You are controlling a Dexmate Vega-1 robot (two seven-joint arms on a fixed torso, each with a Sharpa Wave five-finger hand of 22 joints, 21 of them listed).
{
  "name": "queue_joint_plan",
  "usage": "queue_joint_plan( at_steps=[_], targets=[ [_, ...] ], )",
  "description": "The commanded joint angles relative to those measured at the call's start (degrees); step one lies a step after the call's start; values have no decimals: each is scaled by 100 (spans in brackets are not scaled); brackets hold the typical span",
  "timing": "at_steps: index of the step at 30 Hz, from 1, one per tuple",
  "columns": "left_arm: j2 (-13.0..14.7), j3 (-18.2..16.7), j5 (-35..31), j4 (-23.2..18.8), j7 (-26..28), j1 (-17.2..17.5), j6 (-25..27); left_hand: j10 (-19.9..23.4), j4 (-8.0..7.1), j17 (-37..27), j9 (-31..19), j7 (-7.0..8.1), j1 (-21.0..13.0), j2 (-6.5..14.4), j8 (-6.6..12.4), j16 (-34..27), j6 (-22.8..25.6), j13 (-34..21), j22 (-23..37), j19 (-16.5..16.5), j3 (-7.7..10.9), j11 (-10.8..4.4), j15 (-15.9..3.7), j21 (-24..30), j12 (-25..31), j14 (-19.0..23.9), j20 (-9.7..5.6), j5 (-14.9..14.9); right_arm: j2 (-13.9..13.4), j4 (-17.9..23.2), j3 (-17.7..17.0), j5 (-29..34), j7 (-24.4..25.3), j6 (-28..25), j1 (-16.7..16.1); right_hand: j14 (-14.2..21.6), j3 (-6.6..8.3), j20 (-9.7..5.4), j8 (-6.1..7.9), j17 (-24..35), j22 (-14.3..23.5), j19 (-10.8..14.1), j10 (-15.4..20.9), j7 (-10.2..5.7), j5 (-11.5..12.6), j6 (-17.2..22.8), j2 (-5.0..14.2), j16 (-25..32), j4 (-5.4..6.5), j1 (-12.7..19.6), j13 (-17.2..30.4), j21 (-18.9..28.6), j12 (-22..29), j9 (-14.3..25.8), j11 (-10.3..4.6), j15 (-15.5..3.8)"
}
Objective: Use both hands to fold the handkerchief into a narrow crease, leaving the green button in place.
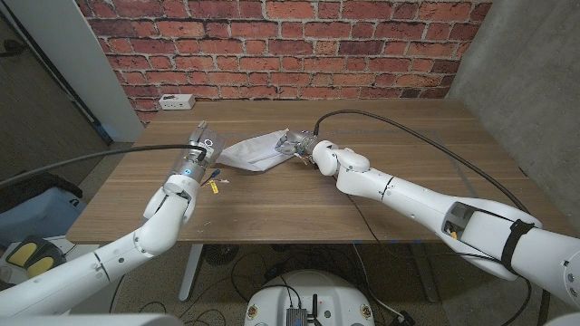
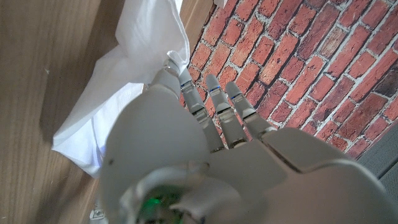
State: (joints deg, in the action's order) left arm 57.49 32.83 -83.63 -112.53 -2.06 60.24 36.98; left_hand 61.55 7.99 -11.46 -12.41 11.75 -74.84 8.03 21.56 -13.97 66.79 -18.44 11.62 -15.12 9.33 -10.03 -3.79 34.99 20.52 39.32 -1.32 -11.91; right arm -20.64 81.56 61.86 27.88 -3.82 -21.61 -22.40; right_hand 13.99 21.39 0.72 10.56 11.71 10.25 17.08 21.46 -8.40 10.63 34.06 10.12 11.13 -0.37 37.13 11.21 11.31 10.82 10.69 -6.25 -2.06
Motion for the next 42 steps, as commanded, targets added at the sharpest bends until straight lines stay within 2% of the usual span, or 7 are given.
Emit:
queue_joint_plan(
  at_steps=[1,10,18,26,29,42],
  targets=[
    [28,38,-368,89,-123,-337,-542,168,-42,-11,-43,-9,-27,28,50,18,-62,-112,8,20,-9,-191,-991,36,9,70,23,-80,5,8,107,64,-79,65,1,-8,6,-1,-23,-5,14,22,25,23,-19,-25,-41,47,-68,64,15,42,3,5,-9,-444],
    [76,-6,-648,107,37,-473,-743,147,-56,-4,-90,-6,-25,15,103,54,-91,-176,10,43,-15,-202,-983,44,-13,69,31,-133,66,-98,211,138,-207,166,67,-50,83,-53,-7,20,14,-10,9,-5,-14,-42,106,69,-81,98,16,35,9,8,-127,-501],
    [120,-9,-912,165,209,-646,-962,124,-79,2,-112,-3,-10,11,134,84,-131,-227,11,52,-22,-209,-974,55,-40,65,38,-183,109,-174,280,233,-272,175,113,-79,258,-129,3,50,17,-25,-12,-51,17,-61,219,98,-90,196,19,39,13,12,-202,-577],
    [129,62,-1241,392,575,-861,-1117,117,-92,4,-112,-1,-10,9,154,105,-165,-273,11,51,-24,-216,-977,67,-66,64,24,-232,98,-166,296,294,-309,156,119,-94,362,-153,10,67,18,-19,-24,-70,32,-65,227,115,-91,253,20,47,15,15,-233,-603],
    [105,66,-1247,513,827,-919,-1102,116,-95,4,-114,-1,-8,6,161,109,-170,-283,11,54,-27,-217,-973,68,-72,63,26,-242,97,-164,300,317,-322,139,120,-96,386,-156,9,73,18,-18,-27,-77,33,-73,218,122,-90,265,21,49,16,16,-234,-602],
    [22,240,-1248,710,1210,-1307,-1375,124,-107,5,-101,1,-14,0,186,129,-198,-338,9,51,-34,-219,-978,82,-108,63,13,-299,76,-149,280,365,-314,134,111,-105,449,-160,15,89,19,-12,-51,-71,28,-78,182,146,-91,294,22,57,15,18,-240,-607]
  ],
)
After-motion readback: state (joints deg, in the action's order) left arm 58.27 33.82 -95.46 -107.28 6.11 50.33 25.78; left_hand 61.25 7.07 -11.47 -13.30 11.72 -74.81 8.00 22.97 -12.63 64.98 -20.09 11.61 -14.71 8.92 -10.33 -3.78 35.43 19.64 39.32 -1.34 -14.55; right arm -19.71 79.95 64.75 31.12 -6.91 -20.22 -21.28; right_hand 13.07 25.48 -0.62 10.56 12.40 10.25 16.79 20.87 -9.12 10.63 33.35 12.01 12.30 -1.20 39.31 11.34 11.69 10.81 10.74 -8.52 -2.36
